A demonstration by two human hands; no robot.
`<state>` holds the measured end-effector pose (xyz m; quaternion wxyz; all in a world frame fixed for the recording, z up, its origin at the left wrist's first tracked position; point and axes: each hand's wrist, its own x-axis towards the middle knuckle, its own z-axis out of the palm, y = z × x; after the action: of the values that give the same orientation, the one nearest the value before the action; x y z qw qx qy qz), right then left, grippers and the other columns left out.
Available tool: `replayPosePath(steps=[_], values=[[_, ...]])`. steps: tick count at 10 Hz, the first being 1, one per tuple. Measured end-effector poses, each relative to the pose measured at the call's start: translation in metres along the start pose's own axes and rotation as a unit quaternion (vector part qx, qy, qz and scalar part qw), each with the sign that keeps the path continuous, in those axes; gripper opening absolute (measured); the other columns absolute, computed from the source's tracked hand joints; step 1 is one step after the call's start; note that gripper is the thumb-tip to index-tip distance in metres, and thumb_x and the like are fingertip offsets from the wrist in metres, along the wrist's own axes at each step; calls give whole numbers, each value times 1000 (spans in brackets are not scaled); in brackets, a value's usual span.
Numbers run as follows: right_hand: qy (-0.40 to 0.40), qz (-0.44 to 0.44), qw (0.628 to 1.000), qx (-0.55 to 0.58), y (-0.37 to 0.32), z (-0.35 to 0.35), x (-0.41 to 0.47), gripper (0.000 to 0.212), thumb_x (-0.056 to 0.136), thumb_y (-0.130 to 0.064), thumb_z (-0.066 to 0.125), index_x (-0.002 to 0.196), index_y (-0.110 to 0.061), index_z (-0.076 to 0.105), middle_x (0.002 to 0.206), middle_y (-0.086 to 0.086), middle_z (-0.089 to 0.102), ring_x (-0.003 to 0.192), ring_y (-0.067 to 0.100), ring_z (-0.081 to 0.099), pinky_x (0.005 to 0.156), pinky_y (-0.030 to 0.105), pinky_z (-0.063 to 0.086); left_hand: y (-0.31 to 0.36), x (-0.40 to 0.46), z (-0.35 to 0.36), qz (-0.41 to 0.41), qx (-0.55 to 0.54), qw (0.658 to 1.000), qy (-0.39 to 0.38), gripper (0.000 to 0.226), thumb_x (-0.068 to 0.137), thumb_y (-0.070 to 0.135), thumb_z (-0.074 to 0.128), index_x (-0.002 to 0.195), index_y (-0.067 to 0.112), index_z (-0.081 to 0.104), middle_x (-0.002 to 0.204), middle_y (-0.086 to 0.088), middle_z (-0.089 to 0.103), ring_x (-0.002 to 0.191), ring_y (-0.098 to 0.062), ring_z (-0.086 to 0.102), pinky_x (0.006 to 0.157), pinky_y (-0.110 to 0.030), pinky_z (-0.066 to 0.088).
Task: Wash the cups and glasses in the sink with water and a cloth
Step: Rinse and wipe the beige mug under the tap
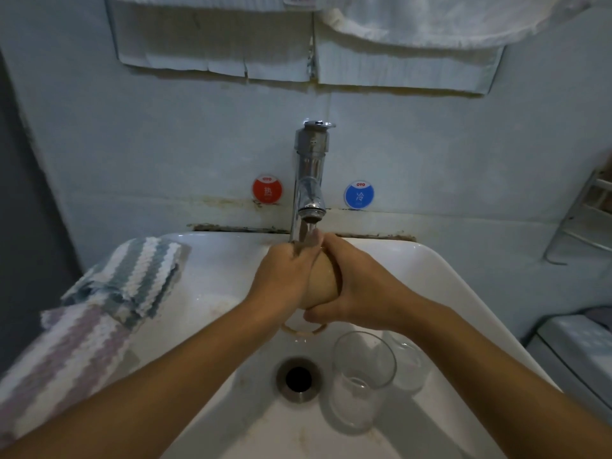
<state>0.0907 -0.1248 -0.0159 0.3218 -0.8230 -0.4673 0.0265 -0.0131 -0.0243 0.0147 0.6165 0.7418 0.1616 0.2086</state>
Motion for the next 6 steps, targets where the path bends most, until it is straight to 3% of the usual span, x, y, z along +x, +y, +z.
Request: replayPosePath(steps=[1, 2, 3, 4, 5, 6], values=[[-25, 18, 999, 29, 2, -4, 2, 85, 63, -37, 91, 132, -37, 41, 125, -14, 54, 108, 10, 57, 88, 30, 56, -12, 8, 1, 6, -26, 999, 22, 50, 101, 30, 48, 107, -18, 60, 108, -38, 62, 103, -51, 59, 86, -55, 50], [-31, 39, 996, 72, 4, -10, 1, 61, 74, -41, 83, 125, -40, 50, 117, -18, 58, 103, 9, 60, 87, 29, 56, -20, 13, 2, -26, -47, 998, 32, 42, 100, 34, 50, 107, -5, 65, 105, -31, 65, 95, -46, 61, 71, -44, 52], [-21, 87, 985, 151, 3, -17, -1, 34, 89, -54, 56, 115, -34, 63, 107, -11, 66, 97, 11, 64, 83, 29, 55, -23, 18, 2, -79, -81, 992, 60, 25, 99, 40, 50, 94, 19, 63, 99, -8, 65, 88, -24, 62, 67, -32, 48], [-30, 160, 961, 226, 1, -17, -3, 46, 96, -60, 39, 122, -28, 59, 113, -4, 64, 98, 18, 65, 75, 29, 60, -25, 21, 0, -107, -101, 986, 76, 18, 100, 39, 48, 89, 27, 55, 93, 0, 59, 81, -18, 59, 57, -28, 45], [-26, 160, 962, 222, 0, -10, -3, 55, 98, -62, 23, 119, -25, 59, 112, 0, 65, 97, 19, 67, 73, 32, 62, -28, 24, -2, -128, -88, 985, 81, 23, 100, 37, 48, 108, 20, 62, 101, -8, 65, 86, -24, 63, 58, -31, 46], [-9, 180, 956, 232, -2, -5, -2, 61, 98, -63, 16, 113, -22, 59, 106, 2, 65, 90, 21, 68, 59, 27, 59, -29, 24, -4, -153, -89, 982, 70, 27, 99, 39, 50, 111, 18, 61, 104, -10, 66, 86, -25, 64, 59, -32, 49]])
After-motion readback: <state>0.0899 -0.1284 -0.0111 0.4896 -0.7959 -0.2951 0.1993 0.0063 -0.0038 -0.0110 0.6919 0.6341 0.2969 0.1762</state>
